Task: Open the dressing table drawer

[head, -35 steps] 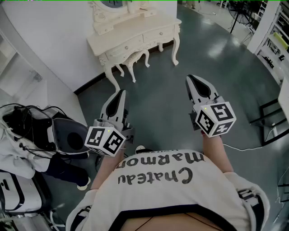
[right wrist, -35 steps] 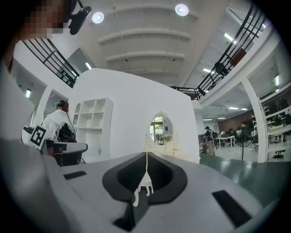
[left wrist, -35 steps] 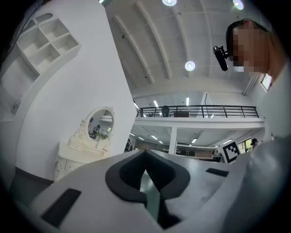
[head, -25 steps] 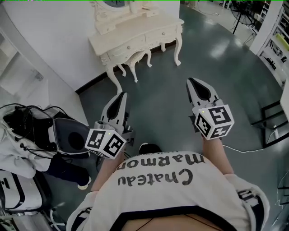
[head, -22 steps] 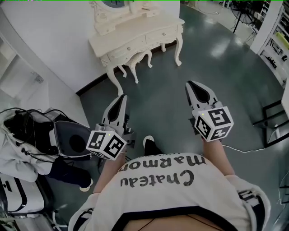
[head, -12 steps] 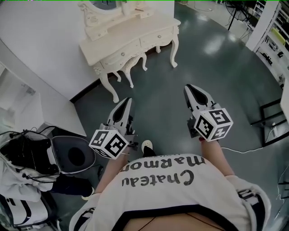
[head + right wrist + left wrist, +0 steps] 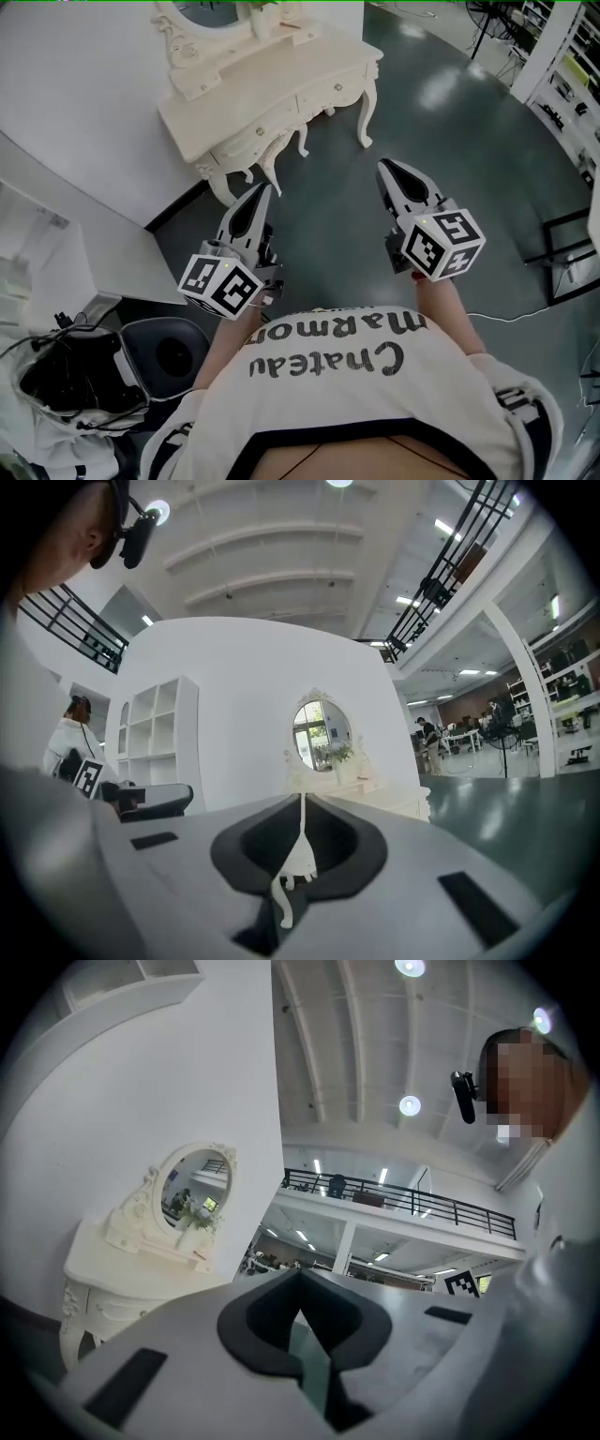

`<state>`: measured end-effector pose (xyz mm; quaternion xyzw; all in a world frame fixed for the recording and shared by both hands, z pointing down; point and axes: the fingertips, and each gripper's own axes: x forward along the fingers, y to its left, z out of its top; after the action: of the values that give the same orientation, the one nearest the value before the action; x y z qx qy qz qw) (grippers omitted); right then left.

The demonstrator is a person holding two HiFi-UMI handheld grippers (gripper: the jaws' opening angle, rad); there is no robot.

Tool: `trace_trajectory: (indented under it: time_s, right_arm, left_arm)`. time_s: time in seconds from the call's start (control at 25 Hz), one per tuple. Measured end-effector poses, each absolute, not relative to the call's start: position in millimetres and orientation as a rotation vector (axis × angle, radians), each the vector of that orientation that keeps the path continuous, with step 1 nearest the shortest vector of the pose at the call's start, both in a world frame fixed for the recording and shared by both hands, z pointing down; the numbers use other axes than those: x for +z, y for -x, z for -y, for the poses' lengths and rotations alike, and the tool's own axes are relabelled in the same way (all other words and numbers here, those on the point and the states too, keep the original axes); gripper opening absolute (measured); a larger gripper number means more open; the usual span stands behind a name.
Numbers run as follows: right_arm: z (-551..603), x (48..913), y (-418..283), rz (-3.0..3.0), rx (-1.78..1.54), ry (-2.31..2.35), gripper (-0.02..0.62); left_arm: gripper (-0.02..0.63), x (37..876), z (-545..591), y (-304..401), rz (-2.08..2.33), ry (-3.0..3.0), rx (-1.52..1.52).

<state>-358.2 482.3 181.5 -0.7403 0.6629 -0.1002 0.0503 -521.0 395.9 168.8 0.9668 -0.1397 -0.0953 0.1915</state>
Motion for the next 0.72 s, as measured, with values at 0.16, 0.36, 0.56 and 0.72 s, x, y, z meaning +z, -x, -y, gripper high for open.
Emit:
trace_trajectory:
  time_s: [0.16,0.36,0.56,0.72]
  right_arm:
    - [-447,166,356,-2.003,-0.244,2.241,0.031]
    - [-420,153,355,-1.99,-0.183,2.238,0.031]
    - [-397,183,348,-2.004,-0.297,2.252,0.031]
    - [-380,206,336,-1.987,-0.402,2.221,0.031]
  left_arm:
    - [0.023,156,-359,518,0.363,-2.745,-0.296]
    - [0.023,140,-331,515,0.331,-2.786,-0.339]
    - [0.021,173,-309,503,0.359,-2.763,-0.22]
    - [0.023,196,-294,493,0.365,-2.715,-0.178]
